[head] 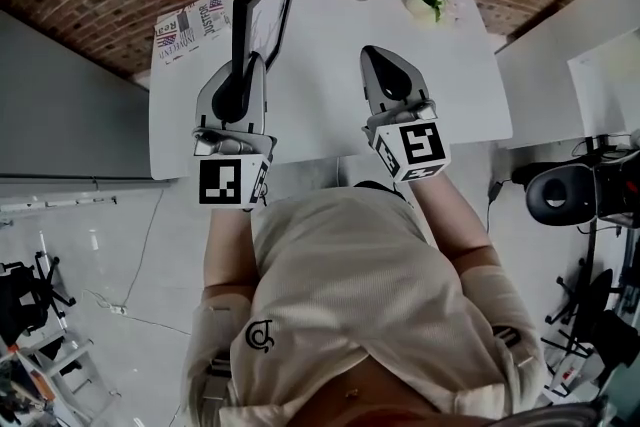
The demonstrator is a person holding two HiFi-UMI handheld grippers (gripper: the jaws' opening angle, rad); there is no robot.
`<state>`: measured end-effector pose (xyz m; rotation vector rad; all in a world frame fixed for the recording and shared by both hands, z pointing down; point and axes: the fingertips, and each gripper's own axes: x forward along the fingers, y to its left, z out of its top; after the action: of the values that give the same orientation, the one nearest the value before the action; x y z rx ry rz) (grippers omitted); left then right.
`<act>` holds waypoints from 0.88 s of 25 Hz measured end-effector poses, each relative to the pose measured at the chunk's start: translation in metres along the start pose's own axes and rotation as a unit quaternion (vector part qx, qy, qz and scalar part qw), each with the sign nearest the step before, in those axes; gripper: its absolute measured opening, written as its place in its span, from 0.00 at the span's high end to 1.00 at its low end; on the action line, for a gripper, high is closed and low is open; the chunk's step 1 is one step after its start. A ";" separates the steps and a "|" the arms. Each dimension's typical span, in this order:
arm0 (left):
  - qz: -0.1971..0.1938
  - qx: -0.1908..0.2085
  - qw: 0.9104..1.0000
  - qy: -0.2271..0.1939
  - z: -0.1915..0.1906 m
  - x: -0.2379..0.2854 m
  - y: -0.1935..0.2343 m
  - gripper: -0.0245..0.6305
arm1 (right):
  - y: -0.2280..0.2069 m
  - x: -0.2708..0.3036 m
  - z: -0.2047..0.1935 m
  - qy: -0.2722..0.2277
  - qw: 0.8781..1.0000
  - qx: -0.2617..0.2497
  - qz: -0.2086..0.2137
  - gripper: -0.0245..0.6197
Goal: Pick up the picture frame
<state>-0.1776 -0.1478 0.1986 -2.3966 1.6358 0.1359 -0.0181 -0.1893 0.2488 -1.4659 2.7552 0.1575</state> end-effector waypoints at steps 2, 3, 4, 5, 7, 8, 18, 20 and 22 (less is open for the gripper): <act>0.003 -0.003 1.000 0.001 0.000 -0.003 -0.001 0.92 | 0.002 -0.001 -0.002 0.004 1.000 0.002 0.000 0.95; 0.003 -0.006 1.000 0.002 -0.001 -0.004 0.000 0.92 | 0.003 -0.001 -0.003 0.006 1.000 0.003 0.000 0.95; 0.003 -0.010 1.000 0.002 -0.002 -0.005 0.001 0.92 | 0.004 -0.001 -0.004 0.007 1.000 0.003 0.001 0.95; 0.004 -0.014 1.000 0.002 -0.002 -0.006 0.003 0.92 | 0.005 0.000 -0.004 0.008 1.000 0.002 0.002 0.95; 0.007 -0.016 1.000 0.004 -0.005 -0.007 0.006 0.92 | 0.008 0.001 -0.004 0.008 1.000 0.000 0.005 0.95; 0.009 -0.013 1.000 0.007 -0.007 -0.008 0.007 0.92 | 0.008 0.001 -0.005 0.008 1.000 0.000 0.006 0.95; 0.022 -0.009 0.999 0.021 -0.017 -0.016 0.016 0.92 | 0.022 0.003 -0.003 -0.003 1.000 0.003 0.012 0.95; 0.027 -0.007 0.999 0.025 -0.018 -0.018 0.015 0.92 | 0.022 0.001 -0.004 -0.002 1.000 0.001 0.012 0.95; 0.029 -0.008 0.999 0.029 -0.021 -0.021 0.013 0.92 | 0.023 -0.002 -0.005 0.000 1.000 -0.006 0.011 0.95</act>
<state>-0.1984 -0.1382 0.2215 -2.3868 1.7371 0.0886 -0.0356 -0.1755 0.2562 -1.4382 2.7766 0.1760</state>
